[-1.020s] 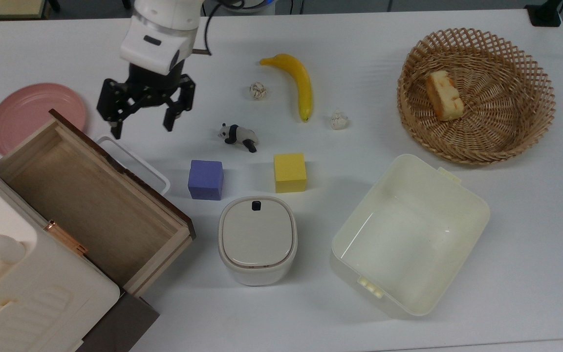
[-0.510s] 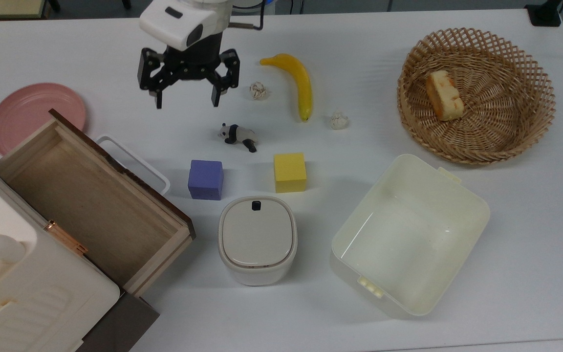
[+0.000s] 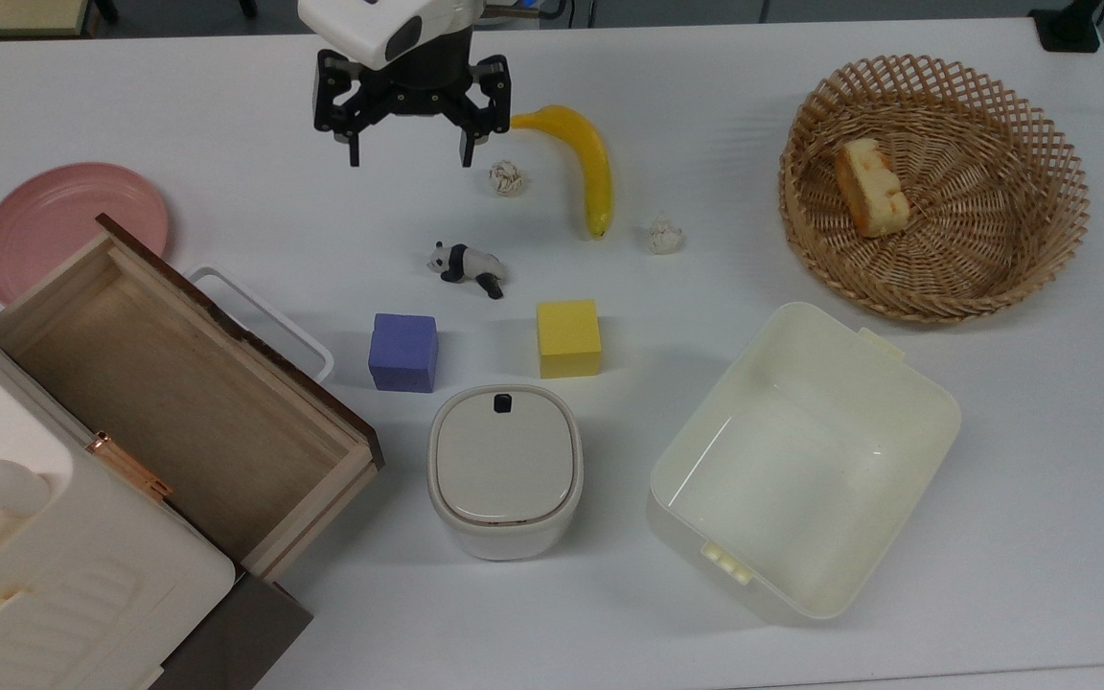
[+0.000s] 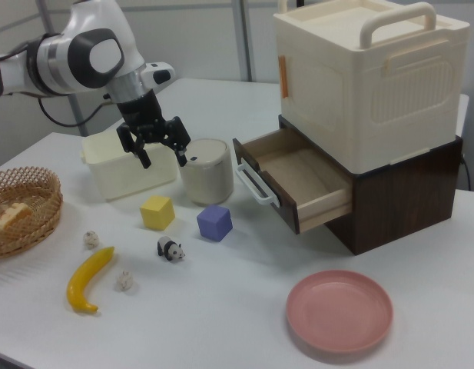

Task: Open the drawer
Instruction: 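Open the gripper, release the handle and lift away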

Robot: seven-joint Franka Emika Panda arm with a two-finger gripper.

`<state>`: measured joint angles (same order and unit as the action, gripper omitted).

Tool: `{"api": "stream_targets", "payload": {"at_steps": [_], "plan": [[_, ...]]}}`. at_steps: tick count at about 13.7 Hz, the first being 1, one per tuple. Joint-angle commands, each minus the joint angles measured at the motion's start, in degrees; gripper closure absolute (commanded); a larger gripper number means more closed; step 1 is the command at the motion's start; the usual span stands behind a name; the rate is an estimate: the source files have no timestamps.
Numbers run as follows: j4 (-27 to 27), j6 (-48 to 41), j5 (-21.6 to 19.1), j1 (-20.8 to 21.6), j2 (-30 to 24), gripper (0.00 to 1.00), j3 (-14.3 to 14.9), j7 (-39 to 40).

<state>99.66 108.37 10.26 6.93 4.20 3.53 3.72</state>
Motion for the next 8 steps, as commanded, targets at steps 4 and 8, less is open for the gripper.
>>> {"api": "stream_targets", "payload": {"at_steps": [4,8], "plan": [[-5.09,-8.96,-6.3,0.01,-1.82,0.0,0.51,-1.7],[-5.97,-11.77,-6.3,0.37,-2.18,0.0,0.6,-1.79]]}}
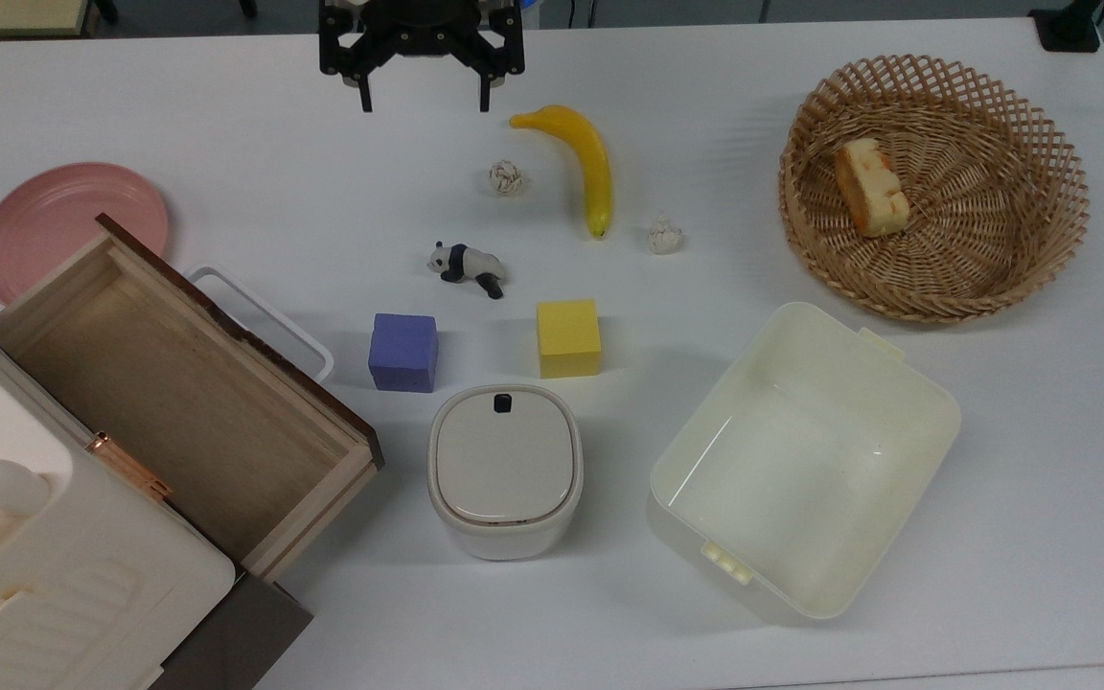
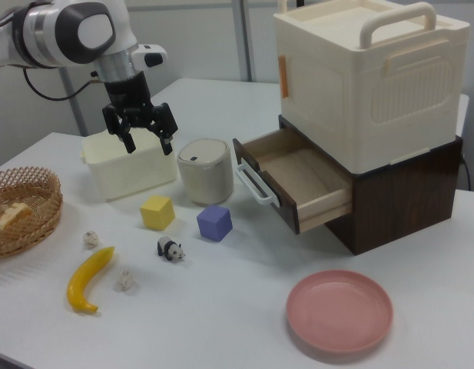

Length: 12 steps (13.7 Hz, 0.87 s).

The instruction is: Open the drawer

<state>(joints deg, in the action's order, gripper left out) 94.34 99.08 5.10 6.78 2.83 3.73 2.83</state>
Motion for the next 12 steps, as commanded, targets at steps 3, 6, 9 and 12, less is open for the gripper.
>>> {"api": "stream_targets", "payload": {"at_steps": [3,6,9,12], "plan": [[-1.87,-3.71,-1.24,0.25,-0.72,0.0,0.4,-2.03],[-3.37,-8.45,-2.46,-0.1,-1.24,0.0,0.66,-4.5],[-3.28,-8.91,-4.66,-1.24,-2.04,0.0,0.92,-4.59],[-3.46,-8.55,-4.67,-1.24,-1.68,0.0,1.01,-4.59]]}}
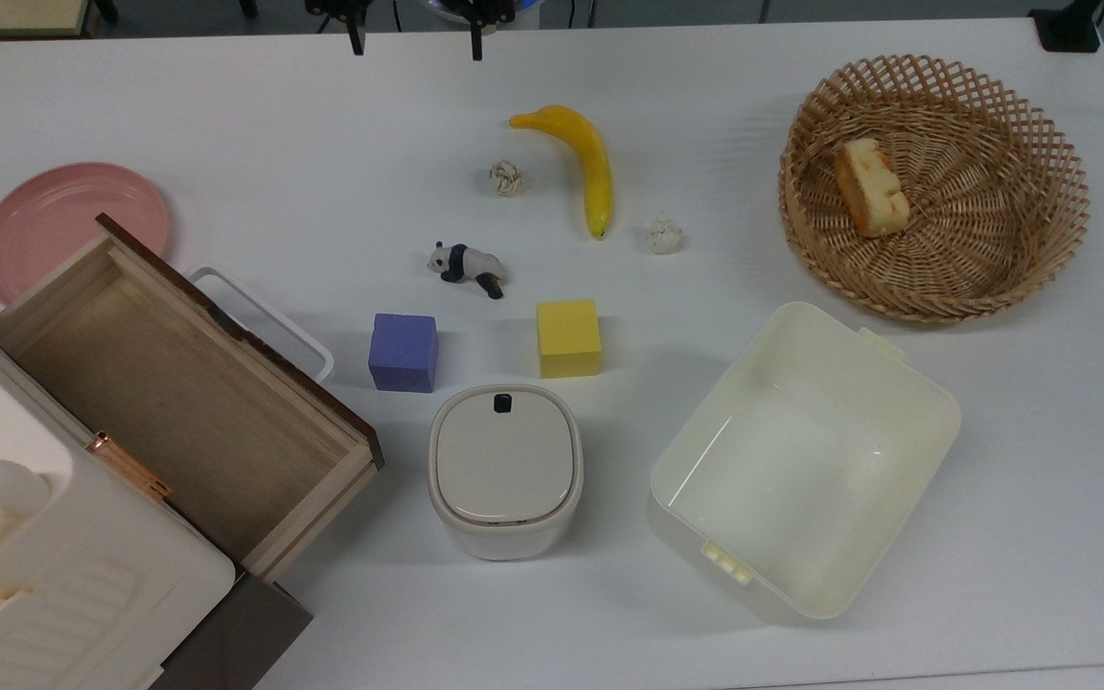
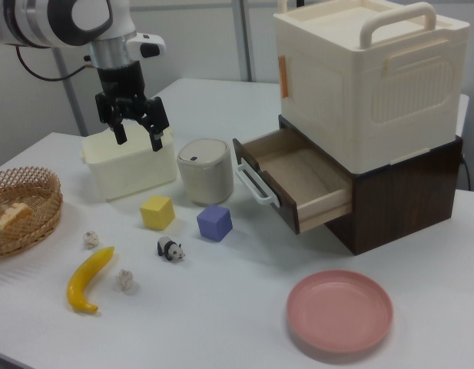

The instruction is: Open the drawer

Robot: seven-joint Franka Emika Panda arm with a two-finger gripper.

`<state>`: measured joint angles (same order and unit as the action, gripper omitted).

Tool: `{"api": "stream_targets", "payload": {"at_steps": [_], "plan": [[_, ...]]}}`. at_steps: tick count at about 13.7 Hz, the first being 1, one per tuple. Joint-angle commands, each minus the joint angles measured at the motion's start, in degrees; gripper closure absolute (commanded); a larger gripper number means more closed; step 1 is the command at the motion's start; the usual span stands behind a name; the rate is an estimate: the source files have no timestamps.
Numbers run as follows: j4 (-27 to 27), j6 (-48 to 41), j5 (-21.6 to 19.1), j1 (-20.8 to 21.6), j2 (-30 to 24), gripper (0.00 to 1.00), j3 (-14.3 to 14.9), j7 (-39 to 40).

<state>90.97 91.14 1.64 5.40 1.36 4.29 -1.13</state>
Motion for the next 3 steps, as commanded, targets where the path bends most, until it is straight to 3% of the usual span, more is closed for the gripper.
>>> {"api": "stream_targets", "payload": {"at_steps": [1,3], "plan": [[-0.09,-0.78,-1.2,0.23,-0.21,0.0,0.45,-0.62],[-0.09,-0.96,-1.2,0.23,-0.3,0.0,0.45,-0.54]]}}
